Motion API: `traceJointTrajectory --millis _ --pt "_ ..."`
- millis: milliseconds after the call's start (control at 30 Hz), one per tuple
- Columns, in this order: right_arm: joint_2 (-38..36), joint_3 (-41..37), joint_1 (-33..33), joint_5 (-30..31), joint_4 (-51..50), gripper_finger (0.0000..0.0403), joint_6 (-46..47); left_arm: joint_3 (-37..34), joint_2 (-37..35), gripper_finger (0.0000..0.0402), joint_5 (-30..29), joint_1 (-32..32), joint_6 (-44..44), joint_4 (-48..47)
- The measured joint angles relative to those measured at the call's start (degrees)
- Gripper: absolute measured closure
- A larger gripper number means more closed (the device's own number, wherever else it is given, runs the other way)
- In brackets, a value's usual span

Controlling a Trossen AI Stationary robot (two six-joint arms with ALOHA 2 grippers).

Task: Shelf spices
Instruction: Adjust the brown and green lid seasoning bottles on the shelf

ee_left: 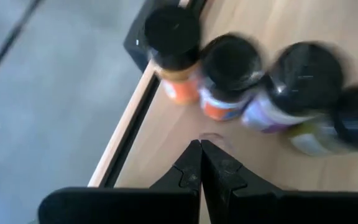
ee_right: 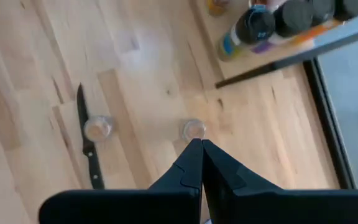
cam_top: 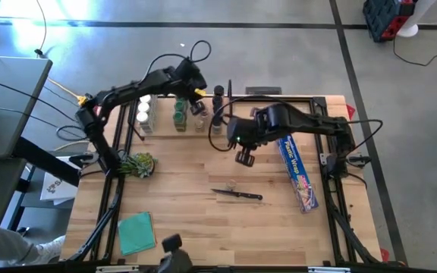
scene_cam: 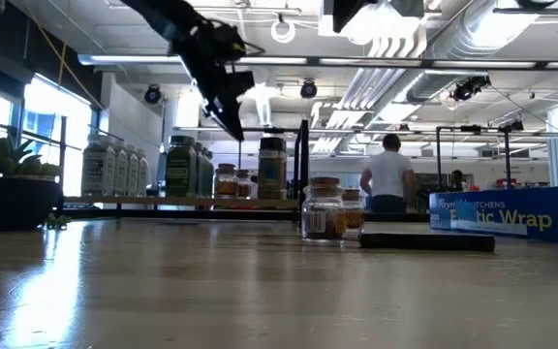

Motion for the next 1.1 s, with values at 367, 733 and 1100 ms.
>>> traceJointTrajectory --millis 367,733,1100 --pt "-7.24 -13.81 -1.41 3.07 0.48 0.0403 6.05 2.22 8.78 0.0401 2.54 1.57 0.28 -2.64" --pt "-8.57 -17.85 -2.74 3.55 1.94 0.0403 5.61 2.24 8.70 0.0401 2.78 -1.19 0.49 -1.96" --pt "-8.54 -17.83 -2.64 3.75 1.95 0.0403 6.24 2.33 9.62 0.0401 2.08 -0.67 -0.84 -1.29"
